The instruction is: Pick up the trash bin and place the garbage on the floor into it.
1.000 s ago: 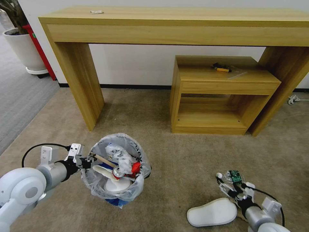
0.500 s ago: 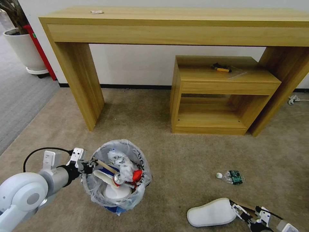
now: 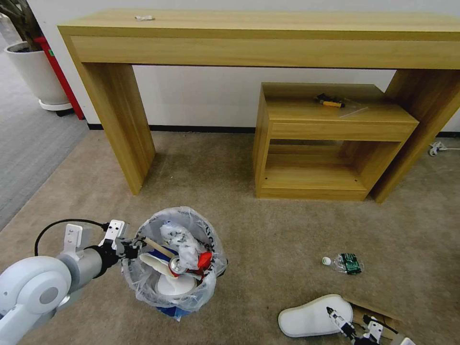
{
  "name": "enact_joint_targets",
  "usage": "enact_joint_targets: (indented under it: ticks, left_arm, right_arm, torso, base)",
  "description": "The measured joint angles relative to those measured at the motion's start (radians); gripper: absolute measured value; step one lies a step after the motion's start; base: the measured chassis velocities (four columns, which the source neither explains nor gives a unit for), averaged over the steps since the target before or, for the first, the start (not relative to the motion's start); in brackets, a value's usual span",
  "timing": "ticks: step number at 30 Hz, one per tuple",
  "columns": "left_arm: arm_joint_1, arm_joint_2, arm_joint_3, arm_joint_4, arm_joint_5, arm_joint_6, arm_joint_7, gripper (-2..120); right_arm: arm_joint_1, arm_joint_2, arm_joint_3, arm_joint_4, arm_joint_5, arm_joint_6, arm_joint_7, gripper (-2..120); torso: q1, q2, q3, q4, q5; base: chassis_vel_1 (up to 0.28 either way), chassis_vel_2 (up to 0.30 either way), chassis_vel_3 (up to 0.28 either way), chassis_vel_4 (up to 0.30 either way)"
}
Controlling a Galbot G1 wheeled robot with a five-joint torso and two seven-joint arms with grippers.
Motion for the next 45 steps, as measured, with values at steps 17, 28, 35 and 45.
enact_joint_targets:
  ticks: [17,28,35,45]
  left_arm:
    - [-0.002,0.006,0.003,0.006,-0.006,0.0,-0.001,0]
    - [-0.005,0.01,0.006,0.005,-0.015,0.0,-0.004,0]
    - [-0.005,0.019,0.003,0.0,-0.03,0.0,-0.009,0]
    - [-0.002,0.02,0.006,-0.002,-0.033,0.0,-0.008,0]
  right_arm:
    - [0.034,-0.006,-0.012,-0.122,0.014,0.043,-0.11,100]
    - [0.05,-0.006,-0.031,-0.215,-0.088,0.138,-0.268,100]
    - [0.08,-0.005,-0.043,-0.282,-0.128,0.199,-0.391,100]
    - [0.117,-0.008,-0.044,-0.323,-0.198,0.241,-0.461,100]
  torso:
    - [0.0,0.0,0.0,0.0,0.0]
    - [0.0,0.0,0.0,0.0,0.0]
    - [0.0,0.0,0.0,0.0,0.0]
    - [0.0,0.0,0.0,0.0,0.0]
  base:
    - [0.0,0.0,0.0,0.0]
    - [0.0,0.0,0.0,0.0]
    - [0.0,0.0,0.0,0.0]
    - [0.0,0.0,0.0,0.0]
